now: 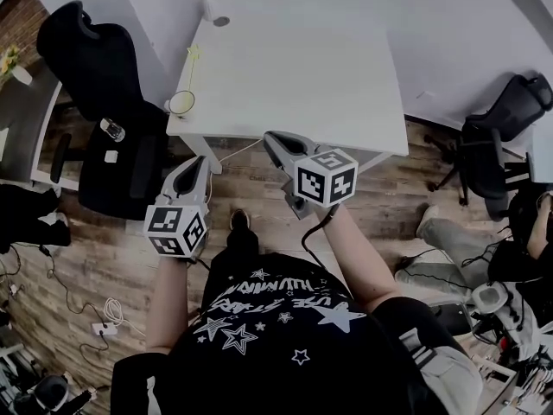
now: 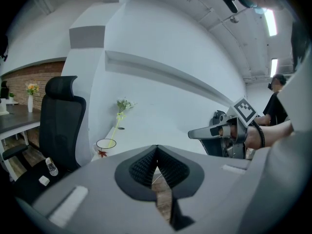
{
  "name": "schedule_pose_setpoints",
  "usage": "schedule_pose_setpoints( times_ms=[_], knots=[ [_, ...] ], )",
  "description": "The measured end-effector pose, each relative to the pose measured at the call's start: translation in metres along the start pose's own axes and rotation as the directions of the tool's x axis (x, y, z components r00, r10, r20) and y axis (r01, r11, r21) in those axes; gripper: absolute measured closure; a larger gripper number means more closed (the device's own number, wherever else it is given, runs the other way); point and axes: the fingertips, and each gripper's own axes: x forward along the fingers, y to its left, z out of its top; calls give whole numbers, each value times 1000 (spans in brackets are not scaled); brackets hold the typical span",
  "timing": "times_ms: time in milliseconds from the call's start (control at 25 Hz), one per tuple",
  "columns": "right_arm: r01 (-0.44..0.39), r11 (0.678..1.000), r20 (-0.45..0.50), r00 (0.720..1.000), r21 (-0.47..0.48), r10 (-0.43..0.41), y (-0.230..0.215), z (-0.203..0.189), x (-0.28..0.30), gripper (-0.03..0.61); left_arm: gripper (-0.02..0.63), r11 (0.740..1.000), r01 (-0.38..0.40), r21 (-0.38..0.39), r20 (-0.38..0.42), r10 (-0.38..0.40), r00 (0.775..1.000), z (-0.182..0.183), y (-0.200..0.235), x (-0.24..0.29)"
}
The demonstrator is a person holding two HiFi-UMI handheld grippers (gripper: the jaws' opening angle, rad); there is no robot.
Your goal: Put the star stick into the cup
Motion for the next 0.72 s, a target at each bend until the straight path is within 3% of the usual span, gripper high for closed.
schedule_pose_setpoints(
  times_ms=[720],
  knots=[
    [9,998,5,1000,-54,-9,17,-32,-84,566,611,1000,1,-1,-17,-1,1000,-32,-68,-41]
  ],
)
